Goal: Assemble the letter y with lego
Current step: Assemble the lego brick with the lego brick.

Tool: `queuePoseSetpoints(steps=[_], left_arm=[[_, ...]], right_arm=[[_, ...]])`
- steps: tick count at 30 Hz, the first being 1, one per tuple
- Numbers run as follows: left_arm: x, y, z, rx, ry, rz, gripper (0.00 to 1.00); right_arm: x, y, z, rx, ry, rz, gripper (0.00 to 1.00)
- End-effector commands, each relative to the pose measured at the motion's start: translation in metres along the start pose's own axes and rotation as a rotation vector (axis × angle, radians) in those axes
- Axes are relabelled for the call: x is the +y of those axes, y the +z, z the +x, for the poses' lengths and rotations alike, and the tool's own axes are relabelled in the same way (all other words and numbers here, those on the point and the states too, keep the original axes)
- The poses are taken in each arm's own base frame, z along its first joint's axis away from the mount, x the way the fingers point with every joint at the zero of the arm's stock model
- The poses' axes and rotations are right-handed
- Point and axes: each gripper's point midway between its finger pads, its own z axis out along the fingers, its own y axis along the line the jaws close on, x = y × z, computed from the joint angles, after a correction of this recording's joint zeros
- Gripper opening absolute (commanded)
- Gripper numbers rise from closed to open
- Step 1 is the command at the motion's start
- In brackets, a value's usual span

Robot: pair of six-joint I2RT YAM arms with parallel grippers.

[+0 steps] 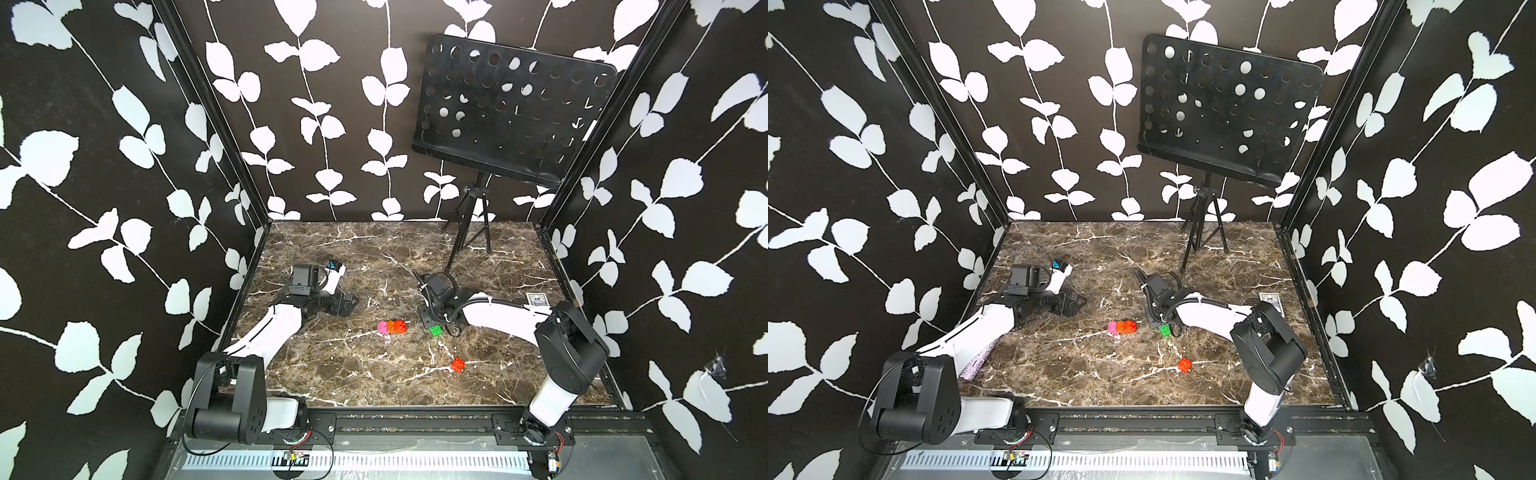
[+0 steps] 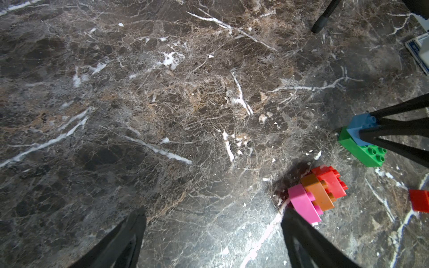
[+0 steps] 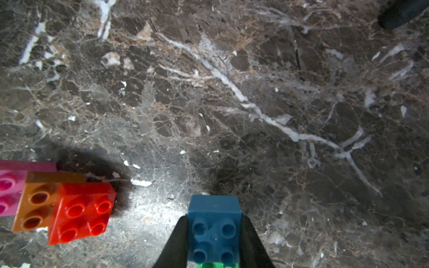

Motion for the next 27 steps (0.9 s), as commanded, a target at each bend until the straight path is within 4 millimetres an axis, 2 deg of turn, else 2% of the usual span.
queuePoseSetpoints(steps=[1, 4, 10, 15, 17, 20, 27], left_arm=[[-0.001, -0.007, -0.004, -0.02, 0.013, -0.002, 0.93], [-0.002, -0.007, -0.005, -0.023, 0.016, -0.001, 0.93], [-0.002, -0.008, -0.005, -0.025, 0.014, -0.001, 0.93], [-0.001, -0.009, -0.005, -0.026, 0.017, -0.004, 0.93], [-0.001, -0.009, -0.006, -0.027, 0.016, -0.006, 0.93], [-0.001, -0.008, -0.006, -0.026, 0.014, -0.001, 0.93], [-0.001, -0.01, -0.007, -0.03, 0.014, -0.005, 0.93]], right_arm=[[-0.033, 0.023, 0.092, 0.326, -0.05, 0.147, 0.06], [-0.033, 0.023, 0.096, 0.35, -0.053, 0.153, 0.06], [-0.033, 0.02, 0.089, 0.382, -0.053, 0.172, 0.06], [-0.038, 0.027, 0.102, 0.415, -0.039, 0.208, 0.06], [-0.035, 0.026, 0.101, 0.4, -0.041, 0.183, 0.06], [-0.028, 0.018, 0.084, 0.343, -0.077, 0.136, 0.06], [-0.015, -0.013, 0.031, 0.219, -0.201, 0.02, 0.07]])
